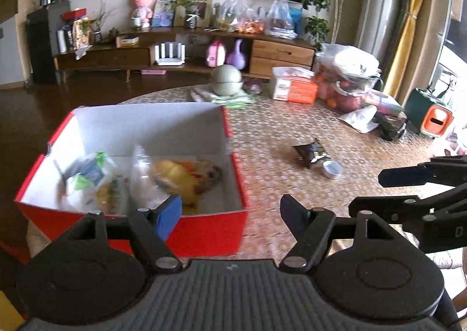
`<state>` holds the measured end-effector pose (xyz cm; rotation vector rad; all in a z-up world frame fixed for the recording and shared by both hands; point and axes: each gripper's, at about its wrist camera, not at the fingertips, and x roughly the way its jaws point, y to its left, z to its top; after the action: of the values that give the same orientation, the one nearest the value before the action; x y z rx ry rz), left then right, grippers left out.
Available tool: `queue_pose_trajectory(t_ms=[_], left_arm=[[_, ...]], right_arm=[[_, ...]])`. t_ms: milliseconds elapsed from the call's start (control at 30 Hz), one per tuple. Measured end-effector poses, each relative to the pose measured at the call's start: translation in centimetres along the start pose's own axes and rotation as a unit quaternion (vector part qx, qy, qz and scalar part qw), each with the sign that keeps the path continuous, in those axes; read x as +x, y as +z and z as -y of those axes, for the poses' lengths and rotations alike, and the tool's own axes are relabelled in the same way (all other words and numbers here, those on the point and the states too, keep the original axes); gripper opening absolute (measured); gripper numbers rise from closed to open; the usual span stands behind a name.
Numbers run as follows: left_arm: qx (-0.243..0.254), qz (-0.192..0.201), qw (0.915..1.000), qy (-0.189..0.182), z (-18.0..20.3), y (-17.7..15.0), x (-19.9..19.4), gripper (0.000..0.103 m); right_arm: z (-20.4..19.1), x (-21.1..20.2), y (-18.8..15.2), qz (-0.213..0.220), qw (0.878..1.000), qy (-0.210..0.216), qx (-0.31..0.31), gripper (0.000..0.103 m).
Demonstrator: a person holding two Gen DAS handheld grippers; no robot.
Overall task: Organize objects
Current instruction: 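Move both tools back to the black snack bag and white tin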
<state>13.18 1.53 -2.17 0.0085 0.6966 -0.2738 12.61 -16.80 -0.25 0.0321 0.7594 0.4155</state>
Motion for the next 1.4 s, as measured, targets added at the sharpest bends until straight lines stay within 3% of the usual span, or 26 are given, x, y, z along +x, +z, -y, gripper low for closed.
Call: queue_pose_trajectory(t_ms=[133, 200, 733, 933, 1033, 1167, 1400], left_arm=[[0.008, -0.001, 0.9999, -0.011, 2.2, 0.4, 0.9, 0.074], [0.012, -0.003, 0.9997, -0.019, 3.4, 0.6, 1.4, 0.081], [0.051, -0.037, 0.996, -0.064, 10.8, 3.1, 8.6, 0.086], [0.07, -0.056, 0.9942, -0.059, 12.4, 4.0, 12.6, 0.091], [0.058, -0.058, 0.9952, -0.053, 12.4, 4.5, 14.5, 0.092], [0.044, -0.063, 0.9958, -0.05, 12.7, 5.4, 17.1, 0.102], [0.082, -0.072, 0.9931, -0.043, 13.9, 6.3, 21.0, 0.102]], right_arm=[[2.1, -0.7, -0.7, 0.003, 1.0, -0.019, 0.009, 0.082], [3.1, -0.9, -1.1, 0.005, 1.0, -0.025, 0.012, 0.083], [10.1, -0.4, -3.3, 0.008, 0.998, -0.066, 0.012, 0.084], [12.2, 1.0, -4.1, 0.002, 0.997, -0.08, 0.003, 0.084], [13.2, 2.1, -4.3, -0.004, 0.997, -0.082, 0.006, 0.084], [14.3, 3.6, -4.4, -0.006, 0.996, -0.083, 0.012, 0.084], [15.7, 6.0, -4.1, -0.014, 0.996, -0.083, 0.002, 0.084]])
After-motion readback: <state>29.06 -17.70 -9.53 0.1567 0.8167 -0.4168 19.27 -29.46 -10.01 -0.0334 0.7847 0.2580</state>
